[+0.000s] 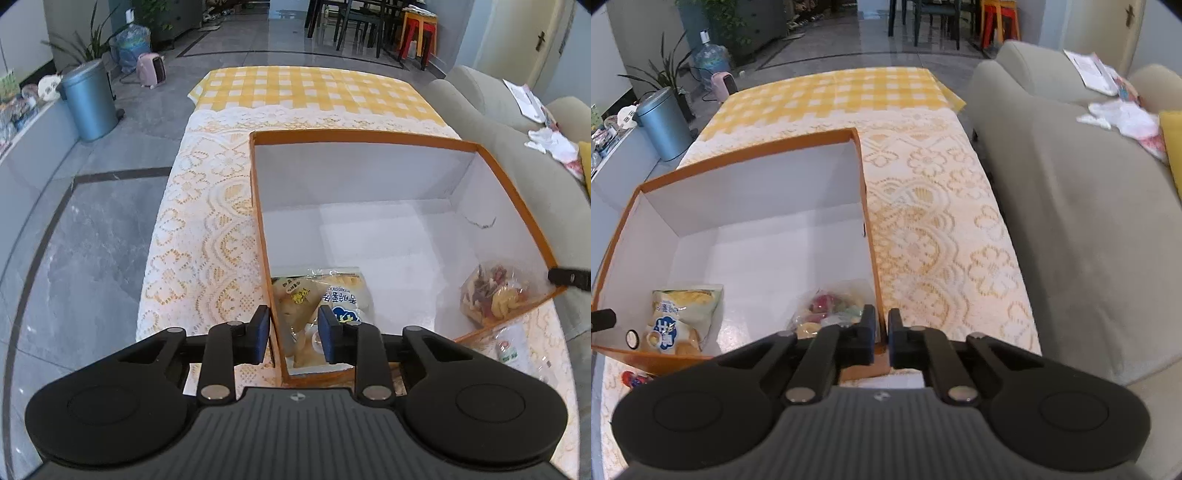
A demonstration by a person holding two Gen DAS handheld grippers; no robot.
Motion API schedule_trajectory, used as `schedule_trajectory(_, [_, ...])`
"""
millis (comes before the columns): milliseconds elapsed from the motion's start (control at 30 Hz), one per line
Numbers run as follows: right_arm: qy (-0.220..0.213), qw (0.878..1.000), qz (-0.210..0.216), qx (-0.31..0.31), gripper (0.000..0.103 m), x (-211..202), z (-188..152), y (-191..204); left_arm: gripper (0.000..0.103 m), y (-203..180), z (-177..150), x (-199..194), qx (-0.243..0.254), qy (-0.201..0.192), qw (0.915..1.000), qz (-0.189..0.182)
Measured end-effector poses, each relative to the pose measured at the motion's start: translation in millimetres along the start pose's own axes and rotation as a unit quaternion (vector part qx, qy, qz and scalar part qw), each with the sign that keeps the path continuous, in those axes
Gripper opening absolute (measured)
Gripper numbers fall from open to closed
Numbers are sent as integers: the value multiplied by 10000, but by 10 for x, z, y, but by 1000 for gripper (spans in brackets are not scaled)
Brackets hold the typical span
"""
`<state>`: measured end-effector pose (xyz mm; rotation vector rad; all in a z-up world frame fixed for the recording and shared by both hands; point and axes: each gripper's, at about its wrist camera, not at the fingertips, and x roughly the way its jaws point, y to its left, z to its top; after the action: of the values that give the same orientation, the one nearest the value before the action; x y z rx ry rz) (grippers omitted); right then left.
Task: Organize snacks
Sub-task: 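Withdraw both open grippers from the box back toward the snack pile, then grasp the yellow puffed-snack bag with the left gripper while the right grasps the white-candy tray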
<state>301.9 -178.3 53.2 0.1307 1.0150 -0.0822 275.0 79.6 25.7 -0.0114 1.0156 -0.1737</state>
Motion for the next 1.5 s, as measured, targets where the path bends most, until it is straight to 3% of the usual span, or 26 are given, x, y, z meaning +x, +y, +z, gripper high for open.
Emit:
schedule_trajectory(433, [574, 9958, -59, -708, 1, -339, -391, 128, 31, -15, -213, -215, 146, 316, 9994, 3])
schedule_trajectory(833, [330, 9963, -155, -780, 0, -331, -435, 190, 31, 27, -167, -157, 23, 110, 9999, 34])
schedule_trajectory(967, [226, 9936, -316, -1057, 1, -337, -477, 254, 35, -32, -246, -197, 370, 121, 9992, 108])
schedule_trajectory(1133, [-136, 9949, -76, -992, 7, -533, -563, 212, 41, -21, -345, -341, 454, -144, 9982, 373])
schedule_trajectory(1200, [-278, 9955, 120, -894, 32, -657, -597, 196, 42, 8, -414, -499, 379, -433, 9977, 359])
schedule_trajectory(1233, [-392, 9953, 189, -867, 35, -725, -629, 197, 44, 17, -447, -578, 351, -560, 9973, 319])
schedule_trajectory(1367, [-836, 9915, 535, -840, 39, -1012, -841, 209, 56, -37, -682, -920, 406, -980, 9944, 24])
schedule_trajectory(1500, [-1056, 9865, 1049, -684, 41, -1179, -1142, 213, 58, -125, -1007, -1155, 435, -1176, 9914, -365])
